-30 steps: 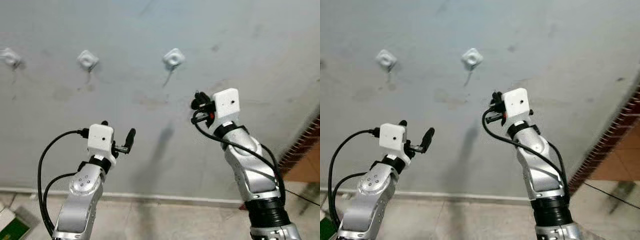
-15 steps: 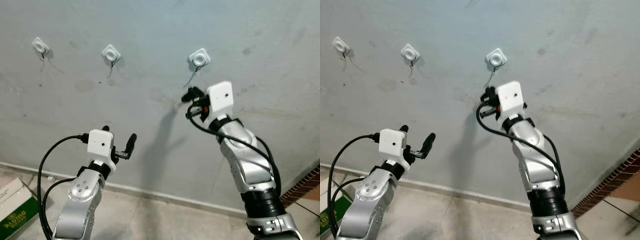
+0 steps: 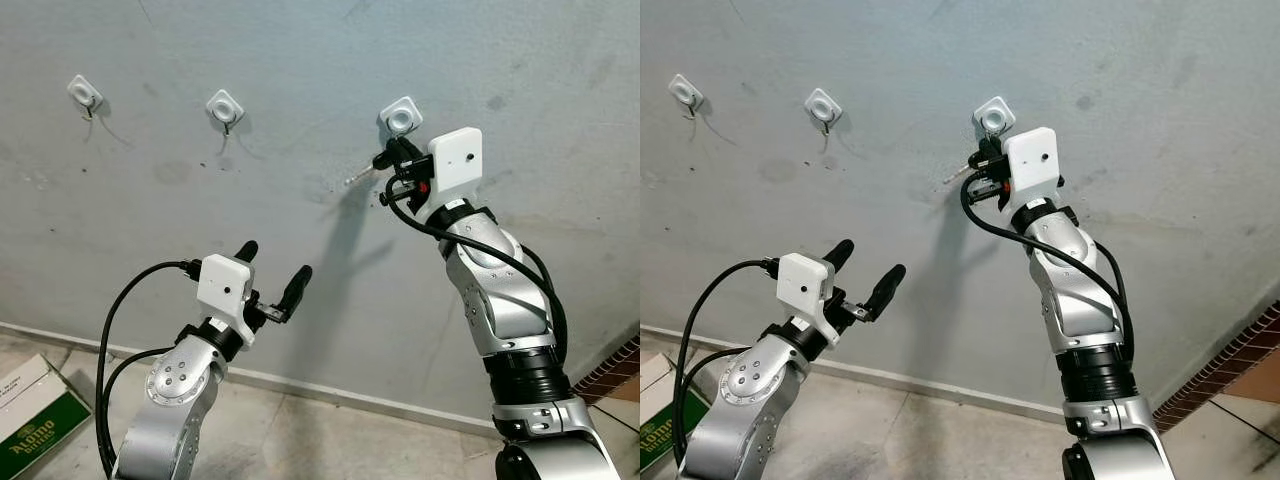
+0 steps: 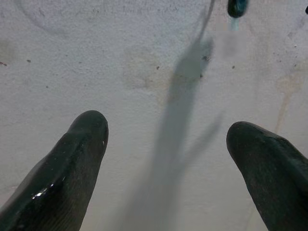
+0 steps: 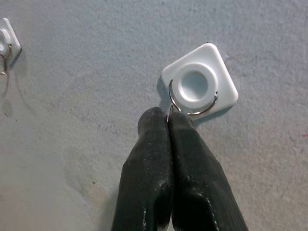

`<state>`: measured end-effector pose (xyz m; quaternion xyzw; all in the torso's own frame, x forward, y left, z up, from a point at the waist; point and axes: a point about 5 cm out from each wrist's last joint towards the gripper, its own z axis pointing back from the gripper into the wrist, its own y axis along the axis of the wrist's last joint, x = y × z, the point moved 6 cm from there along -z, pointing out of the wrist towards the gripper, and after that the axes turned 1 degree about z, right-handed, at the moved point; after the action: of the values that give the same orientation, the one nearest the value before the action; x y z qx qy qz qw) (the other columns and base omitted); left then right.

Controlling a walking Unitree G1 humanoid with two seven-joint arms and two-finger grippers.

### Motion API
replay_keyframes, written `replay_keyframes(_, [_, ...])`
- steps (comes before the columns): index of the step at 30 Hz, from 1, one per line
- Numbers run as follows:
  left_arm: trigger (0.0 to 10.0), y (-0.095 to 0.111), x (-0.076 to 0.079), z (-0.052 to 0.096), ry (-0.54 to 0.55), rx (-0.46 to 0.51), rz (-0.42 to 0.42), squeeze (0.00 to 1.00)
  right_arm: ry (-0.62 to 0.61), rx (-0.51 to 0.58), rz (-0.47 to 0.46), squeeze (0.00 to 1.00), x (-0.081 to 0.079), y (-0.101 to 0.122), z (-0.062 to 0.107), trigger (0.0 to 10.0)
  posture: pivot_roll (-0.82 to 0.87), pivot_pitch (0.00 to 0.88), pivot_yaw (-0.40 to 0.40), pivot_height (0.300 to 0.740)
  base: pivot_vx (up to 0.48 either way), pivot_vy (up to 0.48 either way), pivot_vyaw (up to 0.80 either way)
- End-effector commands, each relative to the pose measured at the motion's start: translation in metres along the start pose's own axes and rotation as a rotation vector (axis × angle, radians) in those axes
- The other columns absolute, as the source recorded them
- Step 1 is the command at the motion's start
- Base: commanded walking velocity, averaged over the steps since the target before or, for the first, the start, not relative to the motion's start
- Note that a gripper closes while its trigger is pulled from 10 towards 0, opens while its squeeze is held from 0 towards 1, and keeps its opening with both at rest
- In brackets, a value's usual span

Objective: Hang keys on a hook

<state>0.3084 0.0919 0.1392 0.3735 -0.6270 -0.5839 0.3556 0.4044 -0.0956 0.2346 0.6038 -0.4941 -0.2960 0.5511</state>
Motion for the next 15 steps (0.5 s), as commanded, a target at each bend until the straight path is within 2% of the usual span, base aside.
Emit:
replay_keyframes(1, [10.0,0.003,0.004,0.001,-0.029,0.003,-0.002,0.00,0.012,0.028,-0.001,0.00,0.001,0.009,-0.004,10.0,0.03,0.000,0.015,0.740,0.000,0.000,0.00])
replay_keyframes(10, [10.0,0.008,0.023,0.000,-0.130,0.019,0.036,0.00,0.008,0.028,0.002,0.00,0.004,0.007,-0.004,10.0,0.03,0.000,0.017,0.740,0.000,0.000,0.00])
replay_keyframes(15, [10.0,0.006,0.023,-0.001,-0.129,0.009,0.029,0.00,0.010,0.015,0.001,0.00,0.004,0.003,-0.003,10.0,0.03,0.000,0.015,0.740,0.000,0.000,0.00])
